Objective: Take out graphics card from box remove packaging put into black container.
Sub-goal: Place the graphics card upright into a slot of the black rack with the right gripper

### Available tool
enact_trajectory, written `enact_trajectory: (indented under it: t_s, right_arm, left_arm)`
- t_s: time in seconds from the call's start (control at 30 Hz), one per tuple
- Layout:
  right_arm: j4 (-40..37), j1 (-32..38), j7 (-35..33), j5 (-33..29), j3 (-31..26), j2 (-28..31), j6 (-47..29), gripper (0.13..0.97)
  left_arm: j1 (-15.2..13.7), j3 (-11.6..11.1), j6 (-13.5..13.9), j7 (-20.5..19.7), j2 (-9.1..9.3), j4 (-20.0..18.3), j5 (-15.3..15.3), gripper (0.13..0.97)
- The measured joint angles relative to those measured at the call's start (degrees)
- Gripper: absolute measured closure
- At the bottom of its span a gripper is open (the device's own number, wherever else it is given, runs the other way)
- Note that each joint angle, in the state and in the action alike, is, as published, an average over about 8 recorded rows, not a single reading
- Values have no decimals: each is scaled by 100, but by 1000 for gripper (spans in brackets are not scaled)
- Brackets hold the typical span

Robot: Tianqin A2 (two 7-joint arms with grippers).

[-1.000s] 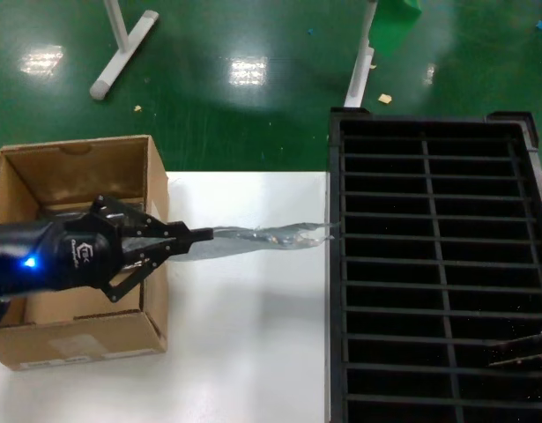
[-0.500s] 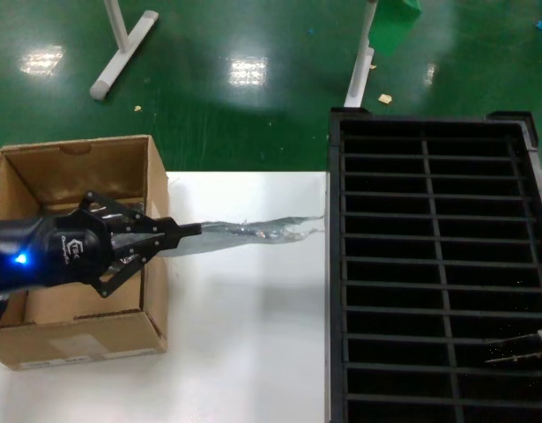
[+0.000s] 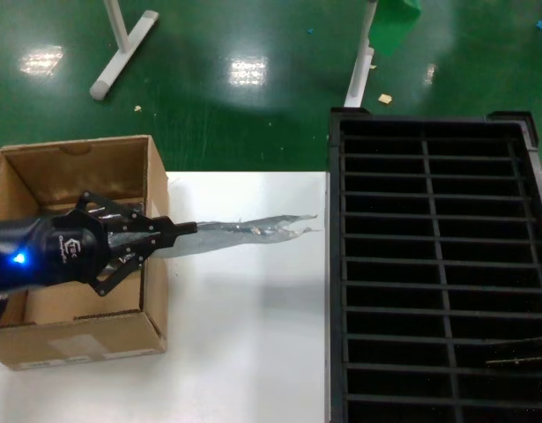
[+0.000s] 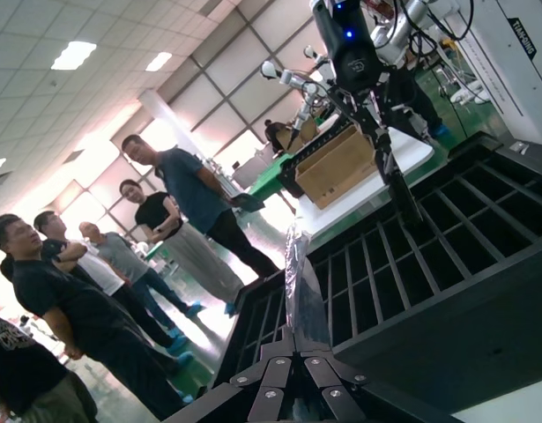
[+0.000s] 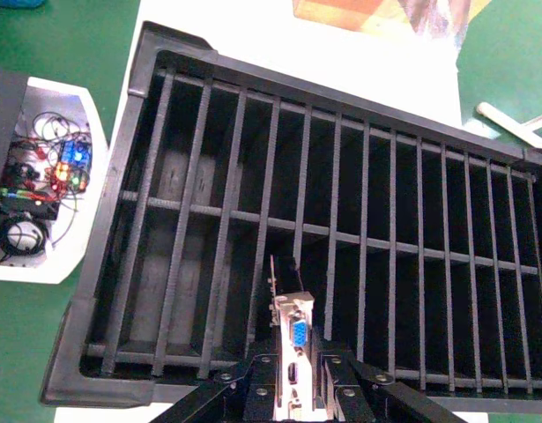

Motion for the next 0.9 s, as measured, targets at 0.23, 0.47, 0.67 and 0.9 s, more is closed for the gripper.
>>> enact_trajectory:
  t_s: [0.23,0.47,0.67,0.9]
  right_arm:
    - [65,81,96,31,29,85,-79,898]
    - [95,147,123,100,27,146,-147,898]
    - [100,325,139,183,-319,277,56,898]
    - [102,1164,221,14,-1102,91,-72,898]
  left_arm:
    - [23,-14,0,21,9,49,-5,955]
    - [49,-32,0,31,-9,29,-6,955]
    - [63,-54,0,27,-43,11,-6,955]
    - [82,-72,0,33,-80,66,-7,955]
